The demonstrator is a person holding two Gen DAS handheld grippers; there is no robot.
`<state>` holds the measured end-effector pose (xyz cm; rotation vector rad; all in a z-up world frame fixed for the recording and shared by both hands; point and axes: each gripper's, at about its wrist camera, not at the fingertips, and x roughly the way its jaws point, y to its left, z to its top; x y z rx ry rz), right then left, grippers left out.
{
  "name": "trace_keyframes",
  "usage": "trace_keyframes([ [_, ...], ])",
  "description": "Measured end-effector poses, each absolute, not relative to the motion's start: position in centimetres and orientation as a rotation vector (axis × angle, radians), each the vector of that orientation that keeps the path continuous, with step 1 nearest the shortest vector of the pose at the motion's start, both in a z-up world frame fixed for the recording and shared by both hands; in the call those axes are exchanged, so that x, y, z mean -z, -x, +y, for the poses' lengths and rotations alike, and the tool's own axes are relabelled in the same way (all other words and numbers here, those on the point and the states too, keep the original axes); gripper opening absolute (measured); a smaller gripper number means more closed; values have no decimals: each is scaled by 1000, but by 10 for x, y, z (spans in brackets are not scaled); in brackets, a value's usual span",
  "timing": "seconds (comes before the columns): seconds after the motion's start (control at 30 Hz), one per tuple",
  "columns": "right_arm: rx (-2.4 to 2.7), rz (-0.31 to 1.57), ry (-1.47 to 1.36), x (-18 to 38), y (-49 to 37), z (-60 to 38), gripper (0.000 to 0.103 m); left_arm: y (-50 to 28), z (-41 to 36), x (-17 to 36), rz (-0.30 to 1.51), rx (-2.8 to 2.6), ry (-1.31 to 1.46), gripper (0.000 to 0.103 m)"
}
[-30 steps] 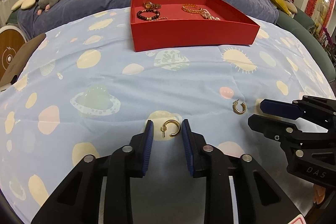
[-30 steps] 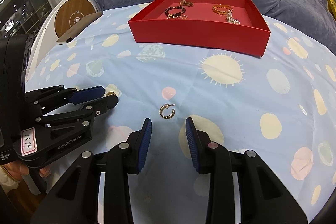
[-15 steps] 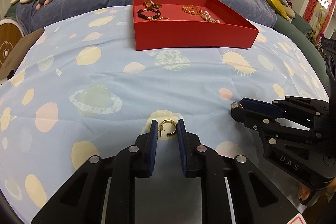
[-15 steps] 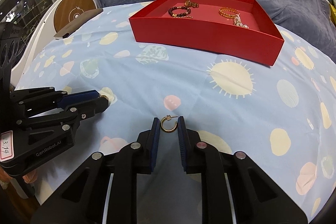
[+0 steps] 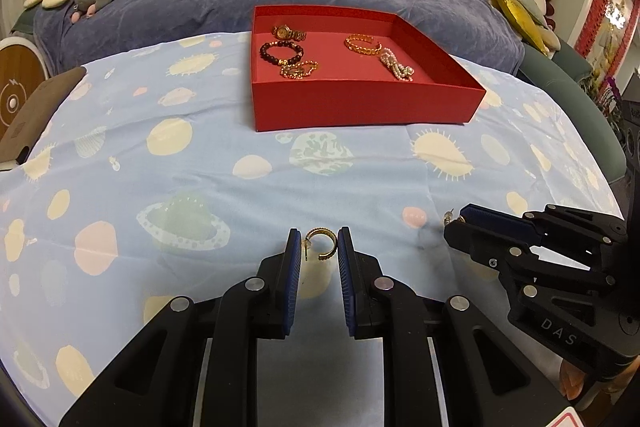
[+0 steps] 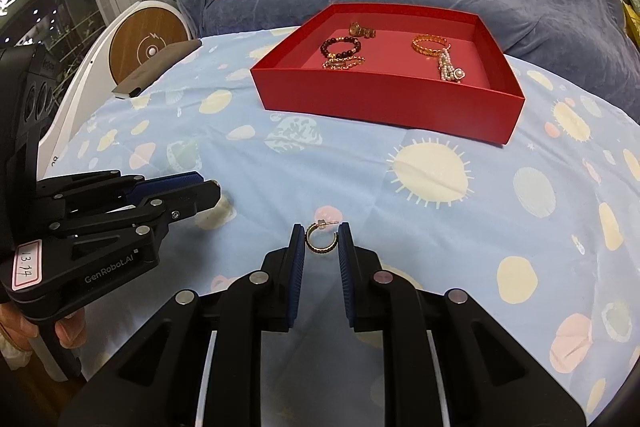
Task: Organize jewelry
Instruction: 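Carry both hoop earrings into the red box and lower them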
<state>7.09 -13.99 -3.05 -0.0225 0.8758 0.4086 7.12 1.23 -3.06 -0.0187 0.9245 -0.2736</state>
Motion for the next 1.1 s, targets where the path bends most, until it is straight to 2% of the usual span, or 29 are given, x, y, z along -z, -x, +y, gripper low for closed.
trace_keyframes([
  [0.4,-362,808,-51,1,-80,-169,16,-91,-6,-2,860,275,49,16],
  [0.67,-319,762,-105,-29,-116,-194,16,-127,-9,-27,813,246,96,16],
  [1.1,-269,772,-128,-27,-201,-190,16,-199,-16,-16,838,183,27,16],
])
